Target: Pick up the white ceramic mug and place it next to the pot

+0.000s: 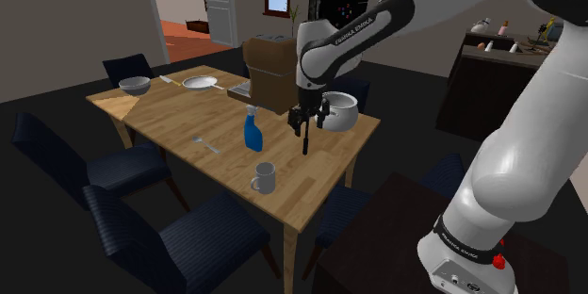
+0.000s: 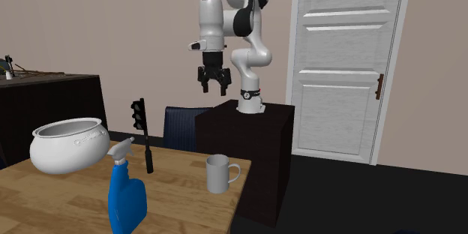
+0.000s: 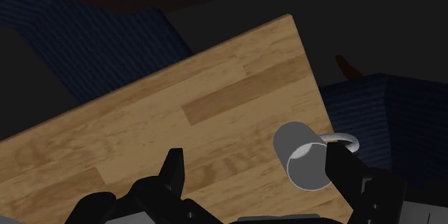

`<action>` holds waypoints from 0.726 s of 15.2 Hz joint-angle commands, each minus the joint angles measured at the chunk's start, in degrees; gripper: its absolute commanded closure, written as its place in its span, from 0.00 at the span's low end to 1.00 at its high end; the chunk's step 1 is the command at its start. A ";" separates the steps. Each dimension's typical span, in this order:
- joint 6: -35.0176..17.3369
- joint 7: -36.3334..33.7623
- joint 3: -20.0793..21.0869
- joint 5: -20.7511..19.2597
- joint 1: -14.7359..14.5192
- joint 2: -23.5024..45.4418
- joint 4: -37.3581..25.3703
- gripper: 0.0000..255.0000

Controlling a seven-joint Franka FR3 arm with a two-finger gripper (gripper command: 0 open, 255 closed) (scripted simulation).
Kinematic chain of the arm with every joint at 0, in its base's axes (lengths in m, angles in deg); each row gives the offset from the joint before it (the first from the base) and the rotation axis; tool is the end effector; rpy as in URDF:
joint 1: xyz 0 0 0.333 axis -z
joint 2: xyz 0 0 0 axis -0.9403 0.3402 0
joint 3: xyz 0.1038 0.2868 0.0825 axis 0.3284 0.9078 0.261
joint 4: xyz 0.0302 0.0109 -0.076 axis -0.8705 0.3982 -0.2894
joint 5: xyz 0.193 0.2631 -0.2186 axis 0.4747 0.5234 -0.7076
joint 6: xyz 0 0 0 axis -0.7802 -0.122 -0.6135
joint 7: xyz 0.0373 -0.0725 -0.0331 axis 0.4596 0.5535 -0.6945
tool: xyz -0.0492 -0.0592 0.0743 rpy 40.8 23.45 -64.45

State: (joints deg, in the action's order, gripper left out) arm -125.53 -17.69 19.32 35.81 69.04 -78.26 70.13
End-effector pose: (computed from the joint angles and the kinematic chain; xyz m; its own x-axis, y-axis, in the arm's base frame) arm 0.4924 0.0253 0.3572 0.9754 -0.2164 -0.0427 -0.2158 -0.9763 0.0177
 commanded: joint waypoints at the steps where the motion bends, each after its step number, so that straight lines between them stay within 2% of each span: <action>1: -2.43 -0.86 0.44 0.15 -0.39 4.81 -2.29 0.00; 11: -9.66 -3.07 1.12 0.19 -1.68 27.25 -16.76 0.00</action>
State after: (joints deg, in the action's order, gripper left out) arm -135.21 -20.47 20.38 36.01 67.56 -53.65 55.96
